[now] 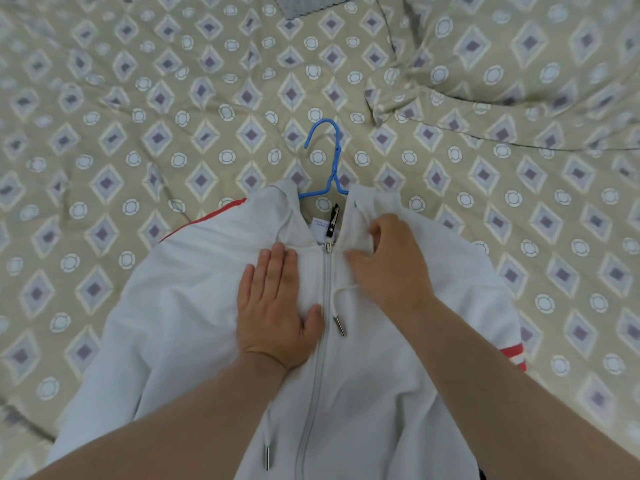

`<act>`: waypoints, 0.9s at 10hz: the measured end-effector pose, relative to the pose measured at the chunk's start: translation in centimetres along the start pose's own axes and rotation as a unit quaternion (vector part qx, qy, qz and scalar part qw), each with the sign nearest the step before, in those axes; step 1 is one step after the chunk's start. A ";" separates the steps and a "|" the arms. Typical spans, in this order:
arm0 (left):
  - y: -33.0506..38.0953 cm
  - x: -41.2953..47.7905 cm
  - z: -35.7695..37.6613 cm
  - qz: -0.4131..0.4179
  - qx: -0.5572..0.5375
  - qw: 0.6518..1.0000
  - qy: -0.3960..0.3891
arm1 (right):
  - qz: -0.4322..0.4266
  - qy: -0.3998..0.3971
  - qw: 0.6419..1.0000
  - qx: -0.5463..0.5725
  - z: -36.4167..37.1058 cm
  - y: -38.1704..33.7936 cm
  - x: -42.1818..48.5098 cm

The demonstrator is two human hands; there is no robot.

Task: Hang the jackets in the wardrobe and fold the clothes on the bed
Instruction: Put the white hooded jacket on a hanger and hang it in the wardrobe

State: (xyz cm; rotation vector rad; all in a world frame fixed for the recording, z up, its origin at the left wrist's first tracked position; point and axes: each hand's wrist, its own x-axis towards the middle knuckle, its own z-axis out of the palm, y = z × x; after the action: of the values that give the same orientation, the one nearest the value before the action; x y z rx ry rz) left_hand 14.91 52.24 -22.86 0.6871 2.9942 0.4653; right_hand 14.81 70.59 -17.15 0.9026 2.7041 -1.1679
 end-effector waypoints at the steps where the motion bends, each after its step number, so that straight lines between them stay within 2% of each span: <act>1: 0.1 0.0 -0.1 0.000 0.001 1.000 -0.001 | 0.017 -0.007 1.000 -0.015 0.8 0.3 -2.8; 2: 0.1 0.0 -0.1 0.002 0.001 1.000 -0.002 | 0.035 0.005 0.999 -0.016 1.7 0.6 -5.3; 3: 0.2 0.0 -0.3 0.003 0.000 1.000 -0.003 | 0.138 0.027 0.990 0.019 2.1 1.1 -7.1; 4: 0.3 -0.1 -0.3 0.002 -0.004 1.000 0.005 | 0.205 0.002 0.978 0.044 1.8 0.6 -6.4; 5: 0.4 -0.1 -0.4 0.002 -0.004 1.000 0.008 | 0.178 -0.068 0.982 0.007 1.2 0.5 -5.1; 6: 0.4 -0.1 -0.4 0.003 -0.005 1.000 0.008 | 0.195 -0.105 0.971 0.093 0.3 1.5 -4.9; 7: 0.4 -0.1 -0.4 0.002 -0.001 1.000 0.006 | 0.248 -0.146 0.926 0.246 -0.4 2.3 -6.2; 9: 0.4 -0.1 -0.4 0.001 0.001 1.000 0.007 | 0.279 -0.214 0.898 0.266 0.7 3.7 -11.9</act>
State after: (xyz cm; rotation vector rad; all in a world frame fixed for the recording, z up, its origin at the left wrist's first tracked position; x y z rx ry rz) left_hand 15.15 52.46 -22.36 0.6902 3.0087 0.4683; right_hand 26.52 66.26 -16.74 1.1867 1.6360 -1.7148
